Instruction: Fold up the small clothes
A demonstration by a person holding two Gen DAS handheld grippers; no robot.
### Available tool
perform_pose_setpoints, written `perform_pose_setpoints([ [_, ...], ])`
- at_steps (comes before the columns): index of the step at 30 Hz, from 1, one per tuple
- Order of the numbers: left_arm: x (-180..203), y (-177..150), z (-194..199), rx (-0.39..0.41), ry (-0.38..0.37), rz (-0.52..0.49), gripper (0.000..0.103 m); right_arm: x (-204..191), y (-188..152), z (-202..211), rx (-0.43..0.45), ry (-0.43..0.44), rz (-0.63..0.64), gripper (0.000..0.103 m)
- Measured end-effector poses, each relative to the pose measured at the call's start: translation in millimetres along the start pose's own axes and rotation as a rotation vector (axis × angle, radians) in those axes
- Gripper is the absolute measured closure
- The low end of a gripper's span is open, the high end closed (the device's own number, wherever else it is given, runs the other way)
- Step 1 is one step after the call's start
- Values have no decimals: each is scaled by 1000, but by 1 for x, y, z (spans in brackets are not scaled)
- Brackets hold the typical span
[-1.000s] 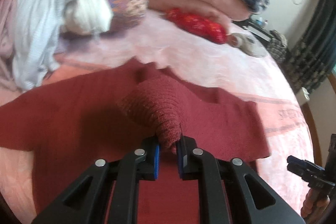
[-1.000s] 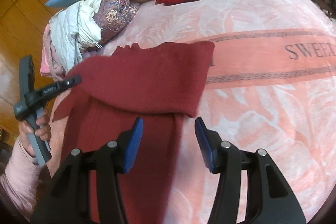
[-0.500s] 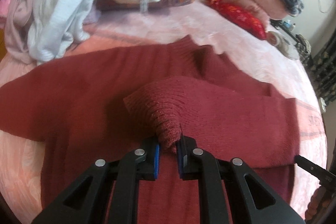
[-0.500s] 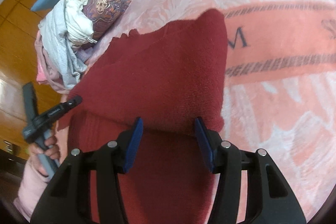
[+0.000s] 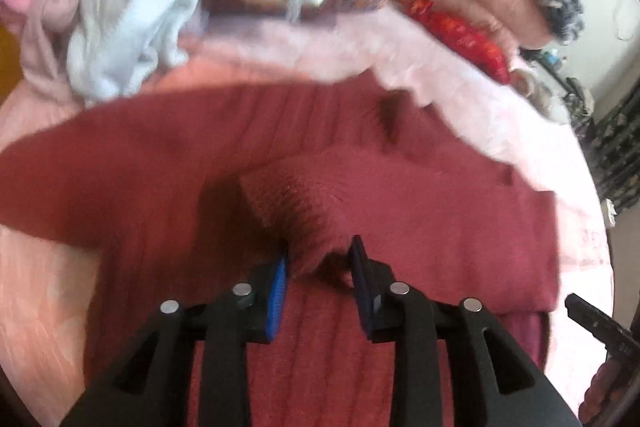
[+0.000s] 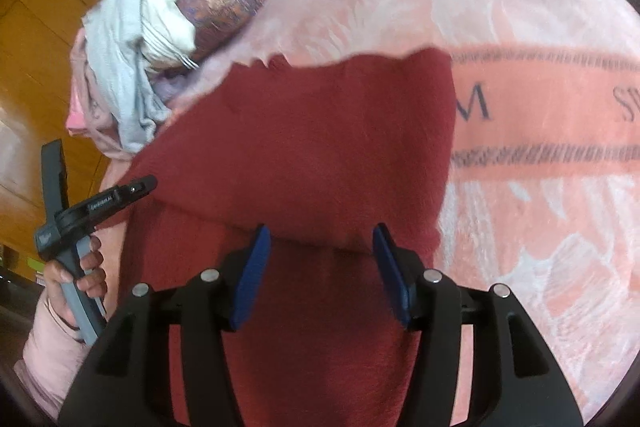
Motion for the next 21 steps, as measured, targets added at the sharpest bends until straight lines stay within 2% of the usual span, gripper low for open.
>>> perform_pose_setpoints([
  [3, 20, 1, 2, 2, -33, -39, 74, -5, 6, -2, 6, -12, 7, 48],
  [6, 24, -3, -14, -21, 14, -55, 74, 2, 3, -21, -26, -26, -26, 48],
  [10, -3, -13, -38, -79, 145, -31, 73, 19, -11, -45, -79, -57, -70, 48],
  [13, -25, -23, -46, -128, 122, 39, 65, 23, -18, -51, -70, -51, -66, 48],
  [17, -41, -21, -28, -93, 122, 30, 62, 16, -20, -44, -66, -74, -36, 47],
  [21, -63, -14, 1, -46, 134, -3, 53, -7, -21, -31, -46, -57, -10, 44],
])
Point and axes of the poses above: each gripper's, at about its wrist camera, not at the fingertips, and z roughly against the way its jaws point, x to its right, y to its top, the point moved 8 cm from there along -z, roughly the way its jaws point, and after that the axes turned 6 degrees about x, right-handed, at the moved point
